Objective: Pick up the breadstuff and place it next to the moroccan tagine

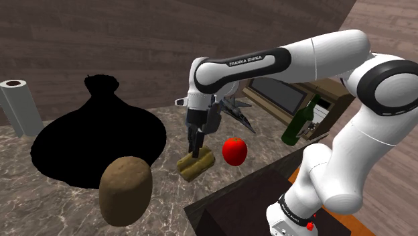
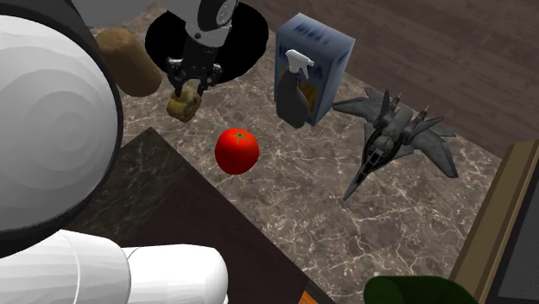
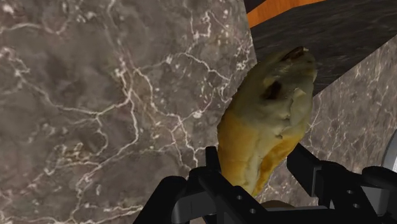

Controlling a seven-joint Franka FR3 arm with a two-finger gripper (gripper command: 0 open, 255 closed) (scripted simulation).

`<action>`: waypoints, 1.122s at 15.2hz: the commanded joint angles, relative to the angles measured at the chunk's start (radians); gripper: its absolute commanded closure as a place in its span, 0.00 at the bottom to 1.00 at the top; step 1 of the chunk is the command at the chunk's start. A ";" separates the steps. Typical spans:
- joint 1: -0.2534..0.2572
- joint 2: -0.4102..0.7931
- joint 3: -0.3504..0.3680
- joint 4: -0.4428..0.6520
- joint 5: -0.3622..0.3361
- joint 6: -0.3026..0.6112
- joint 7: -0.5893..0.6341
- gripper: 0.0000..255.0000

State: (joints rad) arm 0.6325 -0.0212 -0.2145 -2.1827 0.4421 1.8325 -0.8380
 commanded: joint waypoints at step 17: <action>0.003 0.062 0.002 -0.048 0.031 0.097 -0.055 0.00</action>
State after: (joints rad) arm 0.6356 0.0393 -0.2132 -2.2295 0.4724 1.9288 -0.8917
